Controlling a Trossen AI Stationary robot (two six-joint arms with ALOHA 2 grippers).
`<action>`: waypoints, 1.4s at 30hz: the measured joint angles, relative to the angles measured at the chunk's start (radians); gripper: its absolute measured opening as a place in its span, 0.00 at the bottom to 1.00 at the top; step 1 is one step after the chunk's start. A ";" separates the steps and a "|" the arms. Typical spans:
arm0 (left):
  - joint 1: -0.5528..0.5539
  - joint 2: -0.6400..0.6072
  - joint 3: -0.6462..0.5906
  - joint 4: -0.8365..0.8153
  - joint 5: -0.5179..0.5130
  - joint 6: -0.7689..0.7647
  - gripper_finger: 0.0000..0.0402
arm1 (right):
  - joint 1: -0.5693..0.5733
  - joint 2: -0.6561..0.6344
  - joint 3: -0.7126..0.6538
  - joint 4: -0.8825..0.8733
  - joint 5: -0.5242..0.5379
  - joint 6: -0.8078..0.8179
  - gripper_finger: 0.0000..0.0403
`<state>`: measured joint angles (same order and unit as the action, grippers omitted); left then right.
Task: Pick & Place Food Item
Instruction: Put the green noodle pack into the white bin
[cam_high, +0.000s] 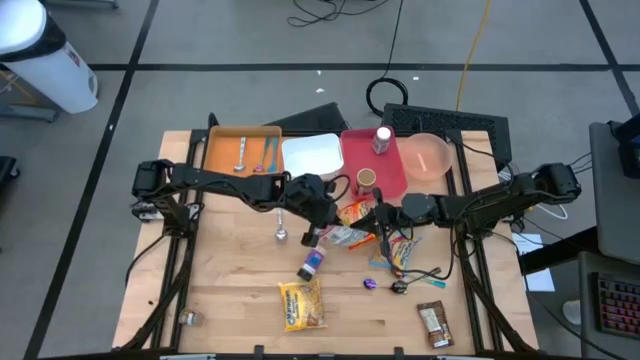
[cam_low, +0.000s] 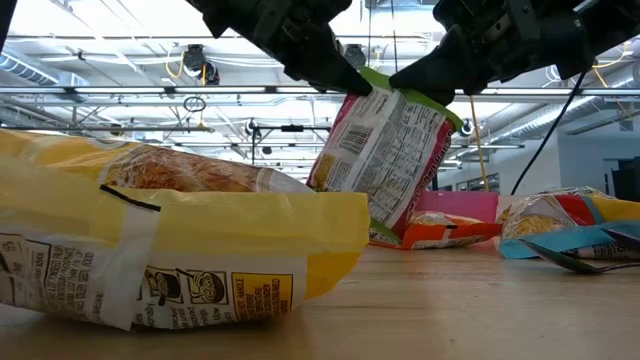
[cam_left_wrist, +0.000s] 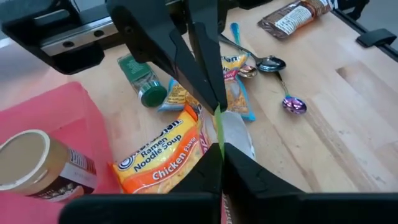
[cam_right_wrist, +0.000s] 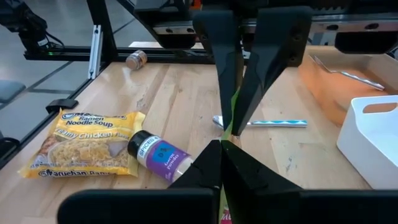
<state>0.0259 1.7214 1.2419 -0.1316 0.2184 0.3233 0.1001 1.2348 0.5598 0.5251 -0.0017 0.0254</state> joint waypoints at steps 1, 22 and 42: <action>-0.002 0.000 0.000 -0.002 0.000 0.008 0.01 | 0.000 0.000 0.000 0.000 0.000 0.000 0.00; -0.009 -0.062 -0.001 -0.048 -0.097 0.049 0.00 | 0.000 0.000 0.000 0.067 0.001 -0.038 0.50; -0.014 -0.146 -0.001 -0.053 -0.135 0.067 0.00 | 0.000 -0.001 -0.001 0.038 0.079 -0.033 0.36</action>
<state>0.0116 1.5753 1.2407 -0.1848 0.0830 0.3908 0.1001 1.2343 0.5591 0.5634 0.0776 -0.0080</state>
